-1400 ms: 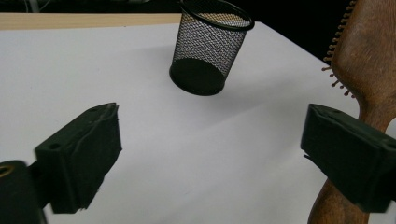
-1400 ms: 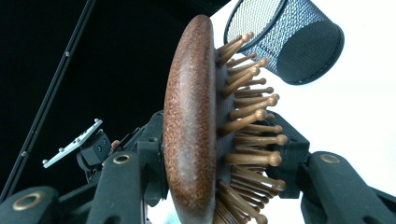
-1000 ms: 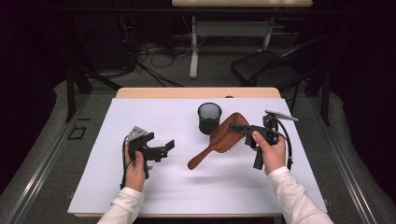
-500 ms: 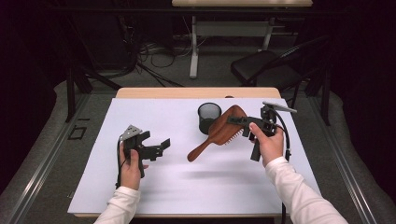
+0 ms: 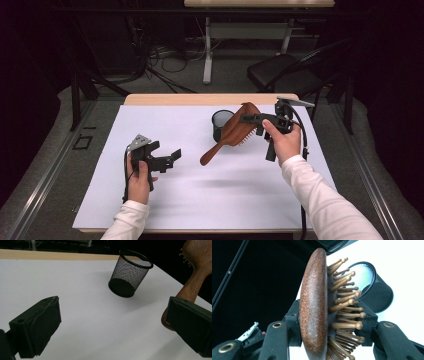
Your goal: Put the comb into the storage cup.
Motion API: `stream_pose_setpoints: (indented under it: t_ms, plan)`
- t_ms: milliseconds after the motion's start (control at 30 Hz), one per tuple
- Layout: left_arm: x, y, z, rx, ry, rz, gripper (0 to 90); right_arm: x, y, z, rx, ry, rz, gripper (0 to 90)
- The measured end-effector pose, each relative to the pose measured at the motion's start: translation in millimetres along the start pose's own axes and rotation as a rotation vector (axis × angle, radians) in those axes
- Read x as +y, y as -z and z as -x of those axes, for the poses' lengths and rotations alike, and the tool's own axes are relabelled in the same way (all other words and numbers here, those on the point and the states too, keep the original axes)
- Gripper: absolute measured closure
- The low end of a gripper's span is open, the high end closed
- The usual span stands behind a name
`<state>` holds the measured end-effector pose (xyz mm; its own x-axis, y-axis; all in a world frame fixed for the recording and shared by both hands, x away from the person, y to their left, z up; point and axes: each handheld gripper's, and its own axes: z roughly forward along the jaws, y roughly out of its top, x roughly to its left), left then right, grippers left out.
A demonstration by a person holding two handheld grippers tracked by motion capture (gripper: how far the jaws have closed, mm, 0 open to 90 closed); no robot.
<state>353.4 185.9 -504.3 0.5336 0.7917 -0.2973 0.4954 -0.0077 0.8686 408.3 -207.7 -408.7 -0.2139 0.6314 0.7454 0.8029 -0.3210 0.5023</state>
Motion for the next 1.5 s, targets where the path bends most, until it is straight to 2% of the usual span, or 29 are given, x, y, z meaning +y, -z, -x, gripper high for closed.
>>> stream_pose_setpoints:
  t_ms: [267,567,867,1233,1500]
  plan:
    - [-0.9,1.0,-0.2,-0.003,0.003,-0.001,0.3,17.0,-6.8,-14.6,-0.026,0.023,0.005,49.3]
    - [-0.9,2.4,-0.2,-0.005,0.004,0.003,0.3,33.3,-13.7,-23.6,-0.027,0.009,0.023,49.3]
    - [-2.2,0.5,0.1,-0.003,-0.001,-0.009,0.3,48.6,-17.8,-18.5,-0.034,-0.028,0.054,49.3]
    - [-3.9,-1.4,0.6,-0.003,-0.001,-0.016,0.3,64.9,-17.5,-7.1,-0.065,-0.072,0.135,49.4]
    - [-4.3,-1.6,1.0,-0.003,-0.002,-0.018,0.3,71.9,-10.5,-2.2,-0.089,-0.078,0.196,49.4]
